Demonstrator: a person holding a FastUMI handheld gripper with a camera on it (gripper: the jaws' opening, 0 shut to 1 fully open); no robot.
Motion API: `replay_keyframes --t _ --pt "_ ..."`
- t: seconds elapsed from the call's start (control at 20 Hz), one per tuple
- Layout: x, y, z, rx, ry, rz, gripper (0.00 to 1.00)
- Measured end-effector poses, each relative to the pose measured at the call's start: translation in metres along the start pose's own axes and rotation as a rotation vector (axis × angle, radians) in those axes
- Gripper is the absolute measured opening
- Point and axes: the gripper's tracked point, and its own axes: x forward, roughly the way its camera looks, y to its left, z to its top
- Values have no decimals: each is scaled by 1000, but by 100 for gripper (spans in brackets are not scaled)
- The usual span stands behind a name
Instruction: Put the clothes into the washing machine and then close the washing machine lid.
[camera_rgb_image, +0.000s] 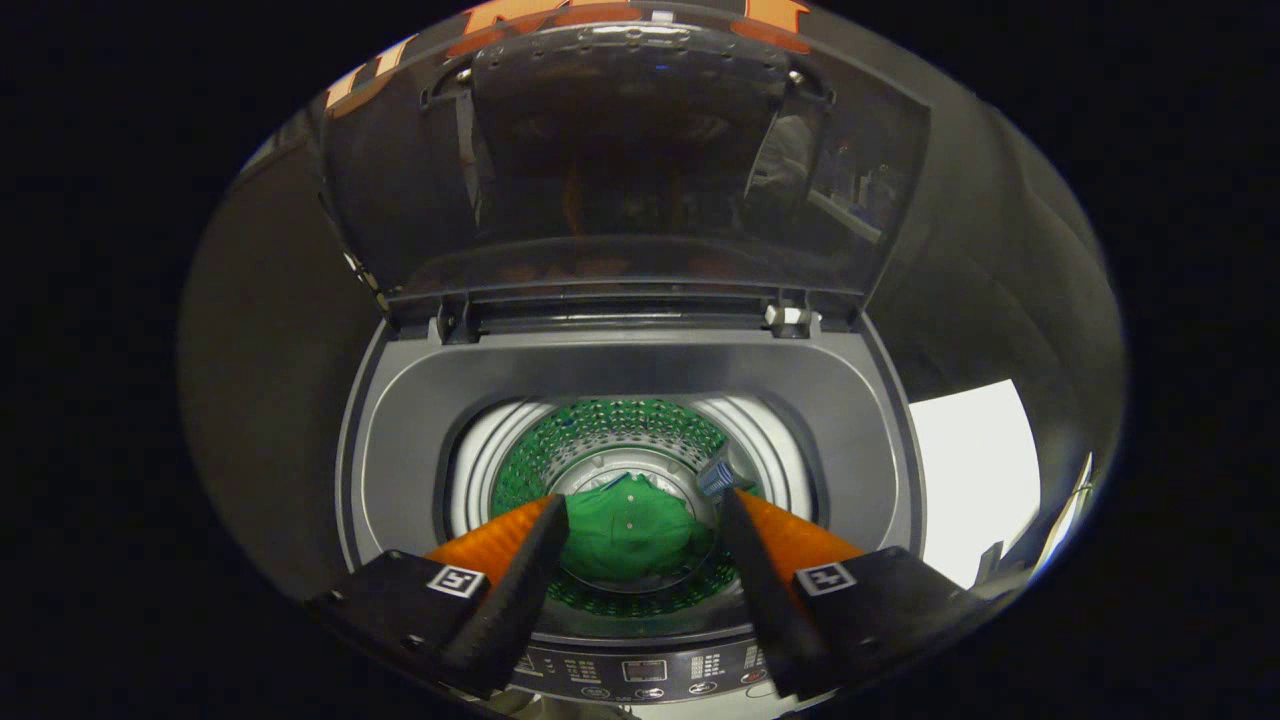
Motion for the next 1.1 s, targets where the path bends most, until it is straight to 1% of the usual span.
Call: replay_keyframes --t 0.1,0.45,0.75,0.95,1.1 --pt "-11 -4 2 13 -12 -6 100" --pt "-64 -11 19 42 -57 26 100" --pt "-125 -23 68 90 -153 31 100" --pt "-169 -33 108 95 -241 41 100" --pt "-190 -43 137 89 -300 28 100"
